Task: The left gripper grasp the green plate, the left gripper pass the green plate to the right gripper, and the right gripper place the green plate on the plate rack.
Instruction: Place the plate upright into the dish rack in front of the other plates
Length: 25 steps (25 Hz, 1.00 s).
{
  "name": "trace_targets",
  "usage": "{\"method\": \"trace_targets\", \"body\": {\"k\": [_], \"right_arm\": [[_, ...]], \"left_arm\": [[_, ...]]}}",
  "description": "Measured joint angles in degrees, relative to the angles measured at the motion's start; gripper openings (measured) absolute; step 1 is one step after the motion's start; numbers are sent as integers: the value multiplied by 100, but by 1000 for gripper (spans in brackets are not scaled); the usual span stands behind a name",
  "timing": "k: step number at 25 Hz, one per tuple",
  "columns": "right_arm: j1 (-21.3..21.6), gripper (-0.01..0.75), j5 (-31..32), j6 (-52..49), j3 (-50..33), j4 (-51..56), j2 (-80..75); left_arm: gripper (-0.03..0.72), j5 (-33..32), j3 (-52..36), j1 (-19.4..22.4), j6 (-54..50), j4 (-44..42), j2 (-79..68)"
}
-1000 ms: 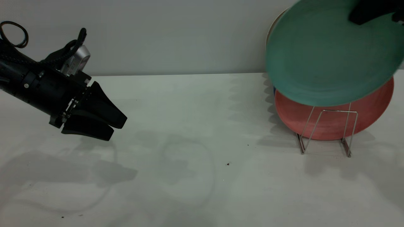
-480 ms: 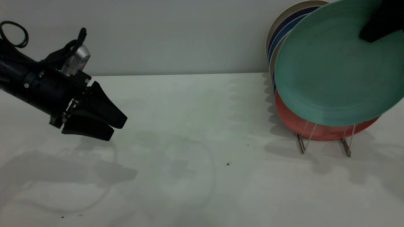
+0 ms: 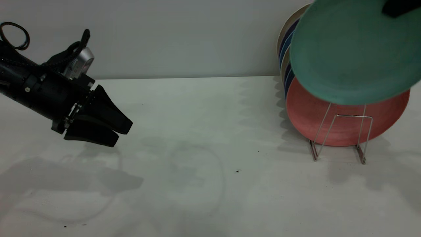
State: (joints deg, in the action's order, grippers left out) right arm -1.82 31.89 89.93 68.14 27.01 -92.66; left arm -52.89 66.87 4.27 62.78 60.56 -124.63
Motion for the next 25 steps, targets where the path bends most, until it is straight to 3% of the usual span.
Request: {"method": "trace_targets", "body": {"k": [12,25], "right_arm": [[0,114,-257,161,0,0,-388],[0,114,-91,165,0,4,-552]], "left_arm": [[588,-6,0,0,0,0,0],[588,-11,0,0,5,0,0]]}}
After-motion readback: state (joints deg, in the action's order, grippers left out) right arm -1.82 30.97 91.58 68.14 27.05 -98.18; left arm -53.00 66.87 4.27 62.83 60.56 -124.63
